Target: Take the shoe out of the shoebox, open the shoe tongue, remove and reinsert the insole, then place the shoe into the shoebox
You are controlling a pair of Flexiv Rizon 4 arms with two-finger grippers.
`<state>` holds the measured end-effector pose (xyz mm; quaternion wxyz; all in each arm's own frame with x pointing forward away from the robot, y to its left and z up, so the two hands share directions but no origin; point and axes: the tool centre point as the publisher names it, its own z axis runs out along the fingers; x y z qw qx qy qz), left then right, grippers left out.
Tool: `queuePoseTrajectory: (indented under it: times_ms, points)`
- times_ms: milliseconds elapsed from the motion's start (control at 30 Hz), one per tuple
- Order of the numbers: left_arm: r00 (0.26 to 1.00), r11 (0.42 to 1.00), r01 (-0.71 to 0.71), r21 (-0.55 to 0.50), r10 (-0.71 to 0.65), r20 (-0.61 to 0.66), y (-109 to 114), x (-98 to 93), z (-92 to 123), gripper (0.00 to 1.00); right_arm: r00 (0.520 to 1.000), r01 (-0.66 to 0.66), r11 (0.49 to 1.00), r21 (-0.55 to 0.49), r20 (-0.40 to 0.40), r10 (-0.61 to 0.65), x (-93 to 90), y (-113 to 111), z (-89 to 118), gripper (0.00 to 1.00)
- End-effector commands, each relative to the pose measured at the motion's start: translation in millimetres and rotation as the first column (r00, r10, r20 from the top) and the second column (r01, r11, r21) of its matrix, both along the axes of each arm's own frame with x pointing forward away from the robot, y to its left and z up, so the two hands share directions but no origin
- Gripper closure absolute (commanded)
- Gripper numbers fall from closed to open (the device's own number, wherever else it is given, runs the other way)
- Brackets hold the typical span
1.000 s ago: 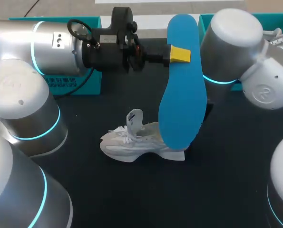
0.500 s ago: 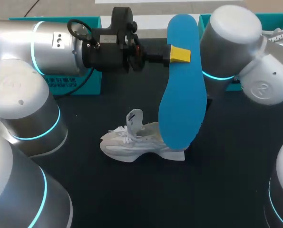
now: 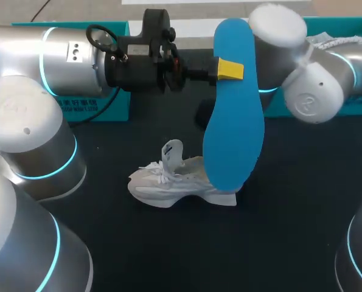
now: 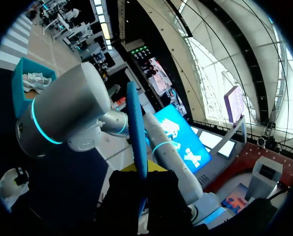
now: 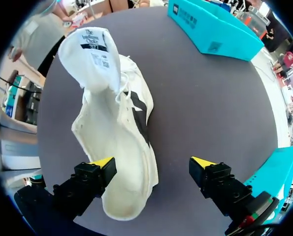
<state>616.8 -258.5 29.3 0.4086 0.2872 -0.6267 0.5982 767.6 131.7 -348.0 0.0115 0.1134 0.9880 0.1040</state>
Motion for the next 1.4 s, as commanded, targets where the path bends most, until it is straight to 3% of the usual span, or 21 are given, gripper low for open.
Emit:
queuePoseTrajectory:
  times_ms: [33,233,267,300,333,367,433,900,1200,1400]
  points:
    - [1.0,1.0,-0.001,0.001,0.001,0.0,-1.1,-0.9,-0.8,1.0,1.0,0.014,1.0,0.004,-0.004,-0.014,0.9,14.2,-29.1,0.0]
    - [1.0,1.0,-0.001,0.001,0.001,0.0,-1.1,-0.9,-0.8,1.0,1.0,0.0,1.0,-0.015,-0.024,-0.001,4.7,23.4,-35.5,0.0]
    - [1.0,1.0,-0.001,0.001,0.001,0.0,-1.1,-0.9,-0.8,1.0,1.0,0.007,1.0,-0.016,-0.029,-0.007,4.8,23.4,-36.6,0.22]
    - [1.0,1.0,-0.001,0.001,0.001,0.0,-1.1,-0.9,-0.8,1.0,0.999,0.01,1.0,-0.017,-0.031,-0.011,4.5,23.0,-37.2,0.51]
    - [1.0,1.0,-0.001,0.001,0.001,0.0,-1.1,-0.9,-0.8,1.0,0.999,0.015,1.0,-0.016,-0.031,-0.015,4.0,22.4,-37.6,0.62]
    - [1.0,1.0,-0.001,0.001,0.001,0.0,-1.1,-0.9,-0.8,1.0,0.999,0.018,1.0,-0.024,-0.049,-0.019,3.2,21.7,-38.1,0.83]
    - [1.0,1.0,-0.001,0.001,0.001,0.0,-1.1,-0.9,-0.8,1.0,0.998,0.019,0.999,-0.026,-0.051,-0.02,1.4,20.8,-39.2,1.0]
    - [1.0,1.0,-0.001,0.001,0.001,0.0,-1.1,-0.9,-0.8,1.0,0.992,0.018,0.999,-0.04,-0.126,-0.023,-8.3,17.3,-56.3,1.0]
    - [1.0,1.0,-0.001,0.001,0.001,0.0,-1.1,-0.9,-0.8,1.0,0.982,0.088,0.996,-0.005,-0.165,-0.088,-18.8,14.2,-29.1,1.0]
    - [1.0,1.0,-0.001,0.001,0.001,0.0,-1.1,-0.9,-0.8,1.0,0.953,0.167,0.985,-0.035,-0.251,-0.17,-28.0,12.4,-7.6,1.0]
